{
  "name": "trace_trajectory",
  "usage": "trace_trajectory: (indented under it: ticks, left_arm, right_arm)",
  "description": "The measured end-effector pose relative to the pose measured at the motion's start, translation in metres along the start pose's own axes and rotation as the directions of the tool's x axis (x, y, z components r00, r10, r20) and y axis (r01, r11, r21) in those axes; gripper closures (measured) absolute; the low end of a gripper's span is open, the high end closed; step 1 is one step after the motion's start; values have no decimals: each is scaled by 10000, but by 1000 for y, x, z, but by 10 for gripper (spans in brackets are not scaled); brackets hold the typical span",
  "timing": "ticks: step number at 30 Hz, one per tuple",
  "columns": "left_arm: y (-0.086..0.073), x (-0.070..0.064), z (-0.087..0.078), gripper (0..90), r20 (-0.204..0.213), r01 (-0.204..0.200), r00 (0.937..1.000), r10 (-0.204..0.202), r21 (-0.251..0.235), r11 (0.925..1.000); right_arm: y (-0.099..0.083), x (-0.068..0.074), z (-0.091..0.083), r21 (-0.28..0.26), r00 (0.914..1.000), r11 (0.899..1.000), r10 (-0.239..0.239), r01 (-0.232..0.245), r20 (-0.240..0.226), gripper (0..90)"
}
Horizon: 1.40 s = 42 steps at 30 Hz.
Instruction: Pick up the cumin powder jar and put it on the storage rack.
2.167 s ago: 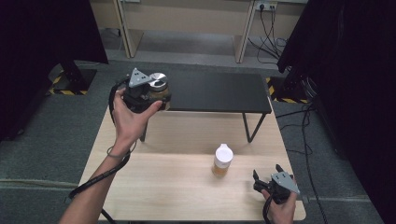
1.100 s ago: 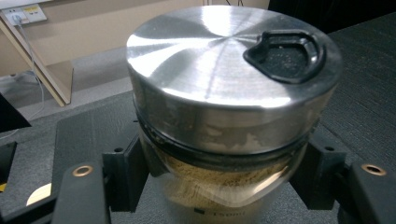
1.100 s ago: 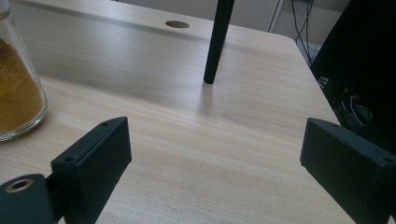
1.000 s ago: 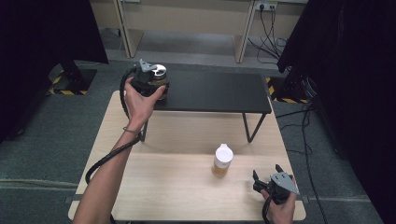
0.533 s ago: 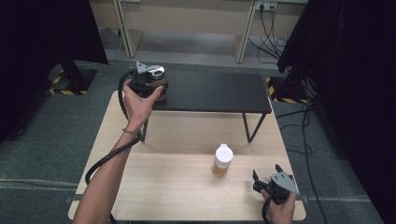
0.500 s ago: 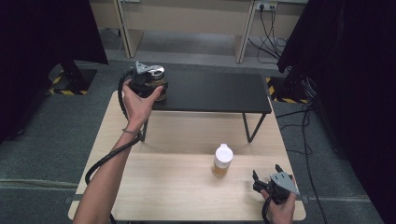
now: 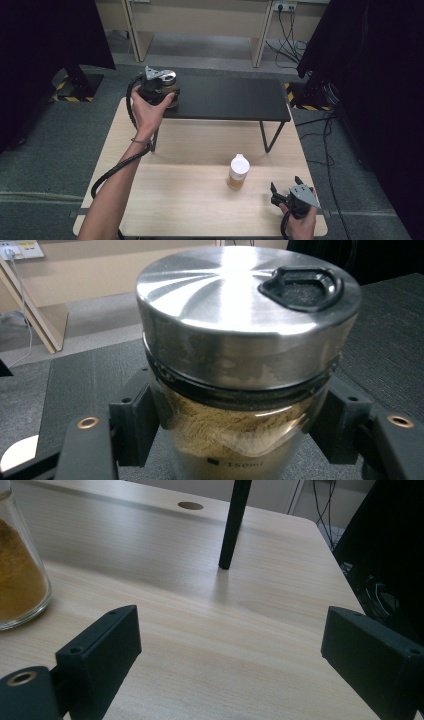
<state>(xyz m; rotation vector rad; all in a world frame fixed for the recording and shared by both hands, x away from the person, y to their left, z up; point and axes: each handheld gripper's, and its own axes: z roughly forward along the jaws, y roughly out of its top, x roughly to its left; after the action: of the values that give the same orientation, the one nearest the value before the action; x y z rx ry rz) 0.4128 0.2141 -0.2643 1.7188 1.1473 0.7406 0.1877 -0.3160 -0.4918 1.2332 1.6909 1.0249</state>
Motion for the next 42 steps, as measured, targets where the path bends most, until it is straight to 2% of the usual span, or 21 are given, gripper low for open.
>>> trace_trajectory:
  ticks: [1, 4, 6, 10, 12, 14, 22, 26, 38, 42]
  left_arm:
    - [-3, -2, -1, 284, -55, -61, 10000, 60, -160, 9999]
    - [-12, -11, -6, 112, -351, -238, 9992, 213, -719, 9971]
    - [-20, -18, -9, 48, -577, -509, 9973, 447, -1124, 9924]
    - [-32, -24, -20, 0, -837, -803, 9943, 664, -1761, 9811]
    - [-35, -23, -27, 0, -745, -935, 9940, 803, -1957, 9762]
    - [-38, -26, -33, 2, -826, -1119, 9919, 962, -2129, 9707]
    - [-41, -32, -51, 9, -820, -1441, 9884, 1280, -2371, 9607]
    - [-42, -33, -56, 11, -790, -1528, 9874, 1375, -2418, 9582]
    - [-44, -36, -63, 24, -628, -1597, 9869, 1489, -2371, 9583]
    - [-47, -39, -69, 25, -572, -1660, 9860, 1567, -2432, 9557]
  right_arm:
    - [0, 0, 0, 5, 10000, 10000, 6, -6, 8, 90]
    - [0, 0, 0, -11, 10000, 10000, 4, -4, 14, 90]
    - [0, 0, 0, 5, 10000, 10000, 26, -26, 3, 90]
    - [0, 0, 0, 0, 10000, 10000, 13, -13, 14, 91]
    - [0, 0, 0, 4, 10000, 10000, -4, 4, 14, 91]
    - [0, -1, 0, -15, 10000, 10000, -47, 47, 13, 91]
    - [0, 0, 0, -6, 10000, 10000, 29, -29, 21, 91]
    - [0, 0, 0, -8, 10000, 10000, 26, -26, 18, 91]
    - [0, -1, 1, -13, 10000, 10000, 36, -36, 1, 91]
    - [0, -1, 1, -23, 10000, 10000, 40, -40, -25, 91]
